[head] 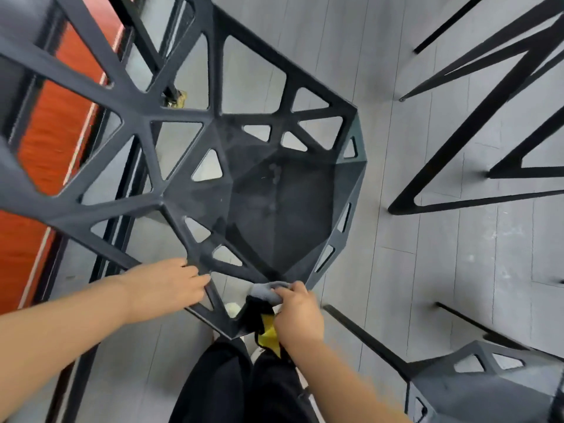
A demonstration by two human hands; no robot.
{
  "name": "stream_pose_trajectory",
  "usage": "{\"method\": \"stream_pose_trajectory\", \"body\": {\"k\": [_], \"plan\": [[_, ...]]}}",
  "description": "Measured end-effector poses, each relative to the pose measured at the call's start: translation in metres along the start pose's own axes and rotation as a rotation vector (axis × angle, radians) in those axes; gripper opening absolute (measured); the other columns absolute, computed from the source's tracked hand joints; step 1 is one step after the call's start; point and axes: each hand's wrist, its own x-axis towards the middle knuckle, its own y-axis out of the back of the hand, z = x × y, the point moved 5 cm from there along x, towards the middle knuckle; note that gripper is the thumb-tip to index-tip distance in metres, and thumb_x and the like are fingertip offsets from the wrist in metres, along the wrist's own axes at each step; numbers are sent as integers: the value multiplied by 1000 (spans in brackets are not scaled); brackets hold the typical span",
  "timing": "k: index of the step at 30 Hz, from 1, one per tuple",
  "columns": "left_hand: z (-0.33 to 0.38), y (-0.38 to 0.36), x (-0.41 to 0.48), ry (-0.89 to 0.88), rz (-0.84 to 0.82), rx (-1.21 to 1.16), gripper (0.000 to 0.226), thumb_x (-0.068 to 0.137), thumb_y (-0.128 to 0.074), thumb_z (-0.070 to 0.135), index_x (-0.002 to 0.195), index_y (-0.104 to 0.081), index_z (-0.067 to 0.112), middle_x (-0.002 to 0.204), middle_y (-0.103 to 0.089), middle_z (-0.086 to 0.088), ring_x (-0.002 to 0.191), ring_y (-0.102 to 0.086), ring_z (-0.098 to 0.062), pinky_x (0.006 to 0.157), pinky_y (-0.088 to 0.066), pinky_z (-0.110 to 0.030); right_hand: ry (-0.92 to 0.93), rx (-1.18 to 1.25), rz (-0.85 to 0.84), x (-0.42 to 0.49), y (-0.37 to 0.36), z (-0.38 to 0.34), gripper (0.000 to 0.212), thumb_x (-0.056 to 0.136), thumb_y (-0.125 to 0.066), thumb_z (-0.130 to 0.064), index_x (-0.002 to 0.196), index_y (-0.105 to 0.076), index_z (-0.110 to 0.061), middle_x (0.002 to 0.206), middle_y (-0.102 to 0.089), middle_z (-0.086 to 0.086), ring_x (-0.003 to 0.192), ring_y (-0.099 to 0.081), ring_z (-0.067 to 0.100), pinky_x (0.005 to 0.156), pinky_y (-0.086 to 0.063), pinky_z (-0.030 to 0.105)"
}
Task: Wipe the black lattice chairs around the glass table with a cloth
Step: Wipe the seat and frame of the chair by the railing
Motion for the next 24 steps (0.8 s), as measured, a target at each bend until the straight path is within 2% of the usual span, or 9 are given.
{"method": "stream_pose_trajectory", "body": {"k": [2, 4, 8, 10, 12, 14, 17, 20, 24], "plan": [[13, 6, 10, 100, 171, -89, 42, 85, -53, 20, 124, -49, 9, 138, -45, -12, 115, -49, -29, 97, -41, -42, 117, 15, 188, 12, 29, -11, 55, 76, -52, 2, 122, -62, -26, 121, -54, 0, 107, -47, 27, 79, -49, 35], [24, 4, 28, 215, 174, -286, 63, 86, -44, 47, 138, -40, 10, 148, -35, -9, 131, -38, -27, 109, -30, -43, 221, -6, 371, 29, 48, -19, 56, 68, -57, 2, 118, -65, -22, 123, -57, 4, 107, -51, 33, 84, -51, 43], [21, 1, 67, 602, 154, -489, 81, 94, -26, 59, 150, 0, 6, 158, 6, -13, 146, 4, -24, 118, 2, -41, 374, -378, 88, 65, 29, -31, 61, 89, -53, -13, 145, -35, -31, 157, -18, 4, 146, -5, 28, 117, -9, 39], [14, -1, 78, 745, 154, -523, 84, 94, -28, 58, 148, 5, 1, 157, 9, -17, 146, 9, -26, 118, 4, -42, 435, -484, 104, 72, 19, -30, 64, 84, -63, -16, 141, -41, -32, 155, -27, 6, 145, -13, 30, 116, -12, 40], [12, -2, 90, 770, 138, -543, 87, 94, -29, 58, 147, 6, -1, 157, 10, -18, 145, 12, -28, 117, 8, -43, 475, -514, 144, 76, 14, -25, 68, 66, -79, -18, 129, -57, -30, 142, -49, 5, 136, -37, 31, 108, -31, 42], [13, -3, 97, 789, 135, -557, 87, 94, -30, 57, 147, 8, -1, 156, 13, -18, 144, 15, -29, 114, 15, -41, 539, -569, 128, 92, 13, -19, 71, 59, -84, -23, 126, -60, -28, 137, -54, 3, 132, -43, 30, 106, -35, 43], [12, -7, 101, 797, 174, -603, 84, 95, -28, 56, 139, 20, 2, 150, 25, -14, 143, 19, -28, 108, 22, -40, 674, -656, 116, 128, 34, -31, 67, 72, -76, -30, 134, -51, -29, 144, -47, 2, 138, -35, 27, 111, -29, 40], [11, -9, 101, 777, 188, -679, 82, 95, -27, 56, 133, 24, 6, 142, 31, -10, 139, 28, -23, 107, 24, -38, 755, -763, 62, 178, 64, -54, 57, 93, -51, -32, 146, -30, -34, 156, -23, -3, 146, -12, 22, 116, -12, 36], [9, -11, 101, 785, 221, -738, 85, 94, -32, 56, 147, 13, 8, 154, 21, -8, 139, 26, -19, 107, 27, -35, 758, -772, 135, 228, 99, -80, 56, 92, -51, -30, 145, -32, -35, 156, -25, -5, 144, -16, 23, 113, -14, 36]]}}
